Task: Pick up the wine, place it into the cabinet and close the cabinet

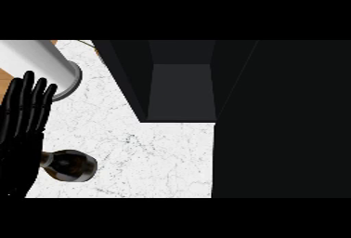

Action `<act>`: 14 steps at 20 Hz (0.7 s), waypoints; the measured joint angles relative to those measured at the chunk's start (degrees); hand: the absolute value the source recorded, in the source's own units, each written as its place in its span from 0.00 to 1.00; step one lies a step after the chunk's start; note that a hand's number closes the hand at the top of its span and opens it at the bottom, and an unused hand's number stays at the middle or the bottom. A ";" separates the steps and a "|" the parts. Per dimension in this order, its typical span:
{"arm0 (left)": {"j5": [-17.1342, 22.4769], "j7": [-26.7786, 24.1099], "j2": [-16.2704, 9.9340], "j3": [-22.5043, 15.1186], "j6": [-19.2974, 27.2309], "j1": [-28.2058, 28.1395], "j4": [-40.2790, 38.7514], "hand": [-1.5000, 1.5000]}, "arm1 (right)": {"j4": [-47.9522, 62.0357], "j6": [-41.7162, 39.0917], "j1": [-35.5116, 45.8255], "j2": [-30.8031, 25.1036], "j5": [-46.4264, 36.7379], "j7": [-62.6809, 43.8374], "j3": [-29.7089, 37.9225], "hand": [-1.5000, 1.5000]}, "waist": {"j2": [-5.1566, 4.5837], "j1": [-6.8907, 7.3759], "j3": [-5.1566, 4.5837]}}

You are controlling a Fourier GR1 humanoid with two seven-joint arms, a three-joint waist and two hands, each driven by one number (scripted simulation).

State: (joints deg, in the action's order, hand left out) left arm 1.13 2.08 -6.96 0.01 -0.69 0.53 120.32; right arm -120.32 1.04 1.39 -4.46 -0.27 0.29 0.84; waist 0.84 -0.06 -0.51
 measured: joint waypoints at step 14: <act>40.00 2.32 -15.67 9.51 -27.34 -10.01 -0.73 0.00 | -13.46 -3.09 -10.72 1.53 4.69 -11.58 -9.44 0.00 | -0.45 0.41 0.40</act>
State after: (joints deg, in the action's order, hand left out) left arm 41.13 4.40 -22.63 9.52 -28.03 -9.48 119.59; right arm -133.78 -2.05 -9.32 -2.93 4.43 -11.30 -8.59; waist 0.40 0.35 -0.11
